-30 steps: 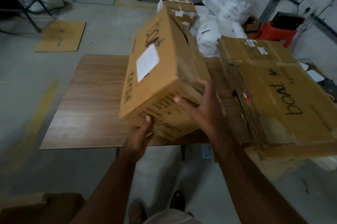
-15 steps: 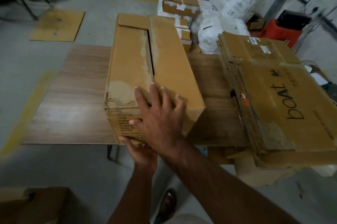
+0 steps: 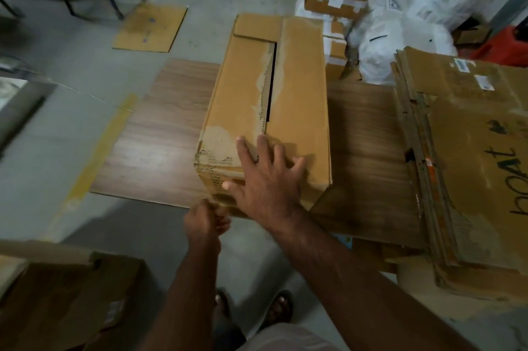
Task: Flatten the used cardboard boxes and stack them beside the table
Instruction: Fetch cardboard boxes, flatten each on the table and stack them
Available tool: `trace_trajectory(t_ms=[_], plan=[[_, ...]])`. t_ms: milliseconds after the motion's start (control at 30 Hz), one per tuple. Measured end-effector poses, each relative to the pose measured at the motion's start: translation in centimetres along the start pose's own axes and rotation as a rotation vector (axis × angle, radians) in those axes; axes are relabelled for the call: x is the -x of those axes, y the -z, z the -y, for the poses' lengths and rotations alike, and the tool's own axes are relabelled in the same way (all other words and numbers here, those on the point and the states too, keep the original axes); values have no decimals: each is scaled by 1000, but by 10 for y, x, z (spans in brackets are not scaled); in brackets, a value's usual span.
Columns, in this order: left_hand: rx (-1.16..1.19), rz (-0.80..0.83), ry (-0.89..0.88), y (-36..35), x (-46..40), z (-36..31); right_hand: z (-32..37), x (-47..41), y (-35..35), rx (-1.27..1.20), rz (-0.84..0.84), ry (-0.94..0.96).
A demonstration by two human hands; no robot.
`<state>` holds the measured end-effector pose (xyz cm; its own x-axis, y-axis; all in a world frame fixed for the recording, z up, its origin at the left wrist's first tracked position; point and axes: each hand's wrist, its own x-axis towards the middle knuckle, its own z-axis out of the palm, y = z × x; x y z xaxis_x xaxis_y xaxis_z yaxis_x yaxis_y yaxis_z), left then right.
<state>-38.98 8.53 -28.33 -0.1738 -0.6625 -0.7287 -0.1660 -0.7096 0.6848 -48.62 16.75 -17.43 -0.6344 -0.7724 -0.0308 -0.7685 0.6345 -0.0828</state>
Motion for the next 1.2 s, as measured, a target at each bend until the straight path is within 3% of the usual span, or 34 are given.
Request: trace_trajectory(t_ms=[67,133,233,333,433,567,700,867,1033,1133,1200], plan=[[106,-145,-85,13,-17,-30,-18,-13,20,-267,13,-56],[60,-179,-239,10,-23,-82,-49,-42,34,-478,-86,-205],[-191,-42,-541,-25,-18,-154,-100,-95,47,-568,-214,-415],[-525,114,-679,-76,-9,-201,-132,-138,45,-696,-98,-599],[-520,267,-519,-117,-4,-214,-143,-163,31,-838,5,-678],[-365,304,-311,-136,-15,-210,-139,-171,20,-837,-41,-703],[-371,192,-441,-139,-28,-217,-121,-150,27,-889,-48,-742],[-730,337,-699,-153,-29,-263,-73,-83,37,-1157,-73,-803],[-1027,531,-836,-208,-33,-295,7,-46,33,-1334,-182,-873],[-1456,730,-962,-224,-54,-271,31,-49,24,-1257,-88,-846],[-1612,722,-1154,-222,-70,-251,31,-56,20,-1140,-80,-844]])
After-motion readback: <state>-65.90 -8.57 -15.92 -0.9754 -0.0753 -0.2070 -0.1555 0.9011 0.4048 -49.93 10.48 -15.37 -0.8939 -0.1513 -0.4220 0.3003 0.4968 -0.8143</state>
